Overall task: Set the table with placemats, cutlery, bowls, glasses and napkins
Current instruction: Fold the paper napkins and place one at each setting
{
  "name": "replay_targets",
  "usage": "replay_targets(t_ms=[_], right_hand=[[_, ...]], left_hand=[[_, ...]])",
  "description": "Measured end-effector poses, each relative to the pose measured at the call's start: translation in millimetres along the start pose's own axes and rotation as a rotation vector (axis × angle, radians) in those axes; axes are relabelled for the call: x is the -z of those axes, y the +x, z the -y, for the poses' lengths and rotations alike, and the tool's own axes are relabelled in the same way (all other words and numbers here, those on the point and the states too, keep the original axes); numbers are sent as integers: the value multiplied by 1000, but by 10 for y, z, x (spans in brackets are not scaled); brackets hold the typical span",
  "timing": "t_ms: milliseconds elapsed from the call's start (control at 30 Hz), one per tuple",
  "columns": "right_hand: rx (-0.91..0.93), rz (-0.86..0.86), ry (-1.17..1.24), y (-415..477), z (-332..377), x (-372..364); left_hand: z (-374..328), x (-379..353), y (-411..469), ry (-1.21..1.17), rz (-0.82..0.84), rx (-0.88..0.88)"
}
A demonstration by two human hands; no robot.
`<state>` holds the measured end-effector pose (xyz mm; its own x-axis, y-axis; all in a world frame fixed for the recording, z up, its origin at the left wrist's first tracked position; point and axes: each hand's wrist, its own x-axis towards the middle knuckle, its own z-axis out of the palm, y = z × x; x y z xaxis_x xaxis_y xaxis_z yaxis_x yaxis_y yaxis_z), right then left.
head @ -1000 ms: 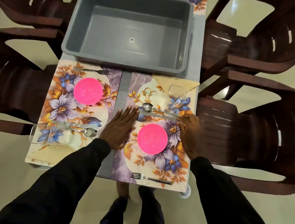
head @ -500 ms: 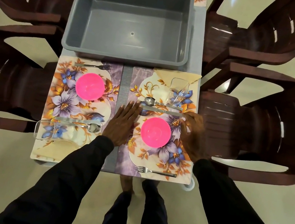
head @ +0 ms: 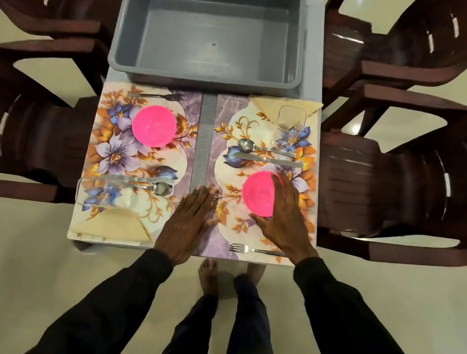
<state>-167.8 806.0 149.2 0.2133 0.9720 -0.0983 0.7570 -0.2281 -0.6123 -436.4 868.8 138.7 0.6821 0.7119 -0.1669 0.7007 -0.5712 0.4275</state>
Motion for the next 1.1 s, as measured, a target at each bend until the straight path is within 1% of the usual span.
replay_targets(t_ms=[133, 200, 267, 333, 367, 400, 433, 500, 567, 667, 800, 867, 933, 1000, 1100], right_hand=[[79, -11, 28, -51, -32, 120], [72, -41, 40, -109, -13, 151], [11, -145, 95, -250, 12, 150], [-32, -302, 123, -524, 46, 102], [-14, -383, 88, -693, 37, 52], [26, -424, 30, -862, 17, -16], [69, -410, -25, -1010, -12, -95], [95, -300, -73, -1203, -71, -227], [93, -224, -79, -1230, -169, -309], [137, -171, -115, -1125, -269, -339], [136, -160, -89, -1055, -242, -325], [138, -167, -72, -1046, -188, -293], [116, -199, -52, -1057, -72, -257], [154, -231, 7, -1061, 157, -240], [250, -181, 25, -928, 592, -323]], left_hand=[[27, -129, -70, 72, -11, -45], [5, -173, -99, 85, 14, -87], [-37, -206, -142, 89, 16, -132], [-66, -252, -193, 72, 27, -140], [-84, -287, -219, 74, 44, -132], [-101, -321, -253, 87, 63, -120], [-112, -354, -292, 103, 80, -109], [-146, -399, -366, 119, 89, -93], [-192, -380, -404, 119, 89, -71], [-256, -371, -444, 104, 56, -60], [-308, -316, -440, 144, 59, -49], [-299, -268, -446, 138, 62, -15], [-275, -173, -521, 120, 59, -26], [-246, 1, -690, 102, -31, -32], [-145, 265, -1029, 32, -229, 64]])
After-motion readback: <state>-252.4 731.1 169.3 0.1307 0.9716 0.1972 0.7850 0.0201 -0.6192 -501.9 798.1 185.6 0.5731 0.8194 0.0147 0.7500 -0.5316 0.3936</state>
